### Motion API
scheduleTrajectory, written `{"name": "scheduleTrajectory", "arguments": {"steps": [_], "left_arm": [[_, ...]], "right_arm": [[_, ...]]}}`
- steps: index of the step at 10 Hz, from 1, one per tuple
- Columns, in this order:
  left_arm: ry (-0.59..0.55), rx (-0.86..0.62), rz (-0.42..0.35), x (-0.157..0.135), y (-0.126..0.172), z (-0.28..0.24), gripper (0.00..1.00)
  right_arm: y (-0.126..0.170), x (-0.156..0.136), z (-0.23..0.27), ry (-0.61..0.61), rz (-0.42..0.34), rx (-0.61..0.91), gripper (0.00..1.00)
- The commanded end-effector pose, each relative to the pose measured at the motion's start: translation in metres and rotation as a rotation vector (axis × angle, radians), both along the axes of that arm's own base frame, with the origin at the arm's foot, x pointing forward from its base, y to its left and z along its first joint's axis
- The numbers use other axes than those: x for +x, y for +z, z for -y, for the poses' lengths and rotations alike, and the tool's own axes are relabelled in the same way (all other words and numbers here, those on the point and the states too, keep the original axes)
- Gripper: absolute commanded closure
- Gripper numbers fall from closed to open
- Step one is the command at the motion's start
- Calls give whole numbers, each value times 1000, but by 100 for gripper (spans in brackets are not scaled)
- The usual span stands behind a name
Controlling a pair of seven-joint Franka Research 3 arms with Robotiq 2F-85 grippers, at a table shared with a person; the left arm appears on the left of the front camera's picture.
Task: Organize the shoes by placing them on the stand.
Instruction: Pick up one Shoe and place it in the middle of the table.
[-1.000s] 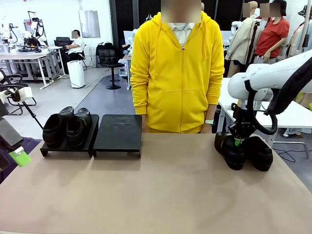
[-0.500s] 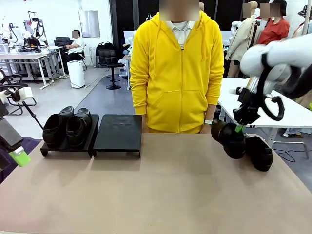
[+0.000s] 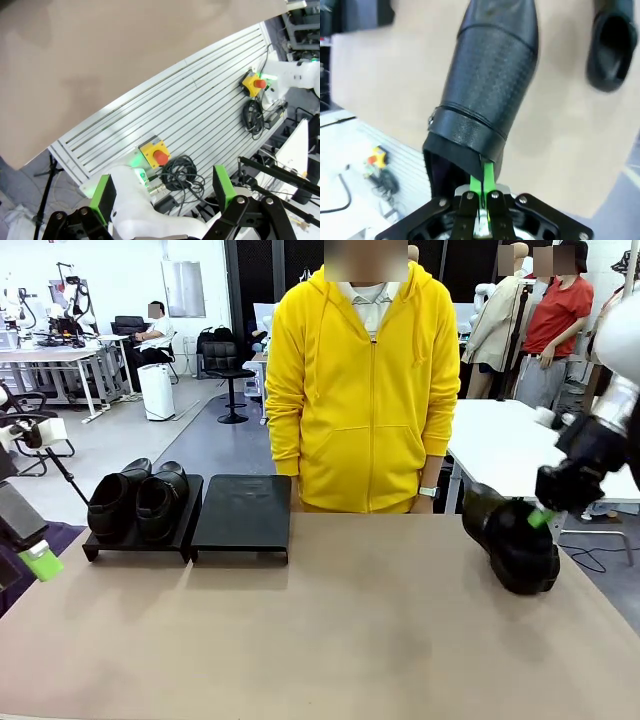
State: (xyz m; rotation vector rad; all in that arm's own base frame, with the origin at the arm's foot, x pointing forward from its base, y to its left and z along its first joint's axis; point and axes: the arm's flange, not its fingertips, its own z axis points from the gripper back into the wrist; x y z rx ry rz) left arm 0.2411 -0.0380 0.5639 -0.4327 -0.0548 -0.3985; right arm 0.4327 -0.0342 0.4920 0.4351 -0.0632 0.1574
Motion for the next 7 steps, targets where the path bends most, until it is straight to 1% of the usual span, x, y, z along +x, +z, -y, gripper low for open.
{"name": "scheduleTrajectory", "arguments": {"steps": [1,2,4,5,6,7], "left_arm": [[12,-13,0,1,2,1,0],[12,-13,0,1,2,1,0],[12,-13,0,1,2,1,0],[12,-13,0,1,2,1,0],[12,-13,0,1,2,1,0],[12,-13,0,1,2,1,0]], "right_arm": [[-14,-7,-18,93,-5,14,100],[0,0,0,0,0,0,100],[0,0,0,0,0,0,100],[-16,-16,-6,20,-21,4,100],[-19,-11,-34,4,48,-28,100],[-23,-20,-71,26,102,15,100]]}}
